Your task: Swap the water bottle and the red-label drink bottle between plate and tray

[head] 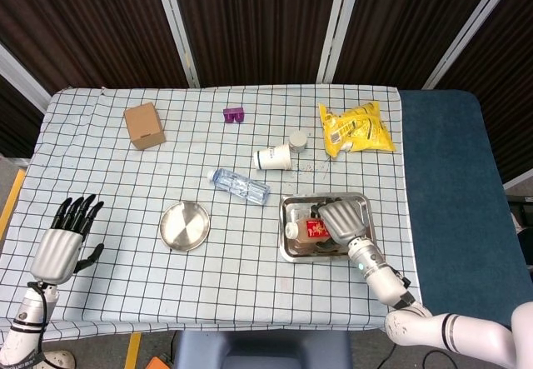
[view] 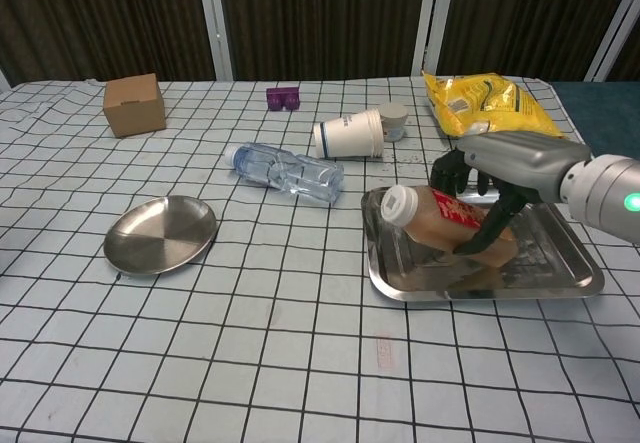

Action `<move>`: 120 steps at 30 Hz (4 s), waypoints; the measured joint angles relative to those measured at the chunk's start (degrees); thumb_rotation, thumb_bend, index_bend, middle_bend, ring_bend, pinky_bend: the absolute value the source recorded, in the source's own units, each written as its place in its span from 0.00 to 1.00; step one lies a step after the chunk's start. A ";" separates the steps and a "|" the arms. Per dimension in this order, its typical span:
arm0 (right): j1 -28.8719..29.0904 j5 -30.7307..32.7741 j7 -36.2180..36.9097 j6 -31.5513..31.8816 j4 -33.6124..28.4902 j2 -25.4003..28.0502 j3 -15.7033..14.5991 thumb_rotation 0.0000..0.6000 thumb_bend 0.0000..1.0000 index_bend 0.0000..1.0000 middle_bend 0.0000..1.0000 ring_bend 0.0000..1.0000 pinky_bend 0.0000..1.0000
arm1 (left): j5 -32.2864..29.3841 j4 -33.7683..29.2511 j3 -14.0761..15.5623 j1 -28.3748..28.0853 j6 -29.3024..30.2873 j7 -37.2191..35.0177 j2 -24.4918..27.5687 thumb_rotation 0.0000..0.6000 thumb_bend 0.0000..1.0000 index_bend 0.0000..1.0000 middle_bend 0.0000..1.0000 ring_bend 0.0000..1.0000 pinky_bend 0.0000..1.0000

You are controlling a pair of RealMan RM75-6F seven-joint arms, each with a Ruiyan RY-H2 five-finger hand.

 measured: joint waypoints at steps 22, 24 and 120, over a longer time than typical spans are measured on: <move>15.27 13.49 -24.94 3.75 -14.60 -10.35 2.87 1.00 0.35 0.63 0.52 0.40 0.41 | 0.98 -1.20 -1.75 1.19 0.63 -1.82 1.88 1.00 0.34 0.00 0.00 0.00 0.00; 17.28 17.59 -28.63 4.80 -13.29 -12.68 2.85 1.00 0.34 0.33 0.37 0.27 0.32 | 1.16 -1.25 -1.81 1.21 0.63 -1.88 1.94 1.00 0.34 0.00 0.00 0.00 0.00; 28.36 17.93 -11.26 7.24 20.21 -20.00 13.07 1.00 0.26 0.94 0.75 0.76 0.83 | 1.01 -1.31 -2.83 1.73 -2.13 0.62 2.34 1.00 0.35 0.00 0.00 0.00 0.00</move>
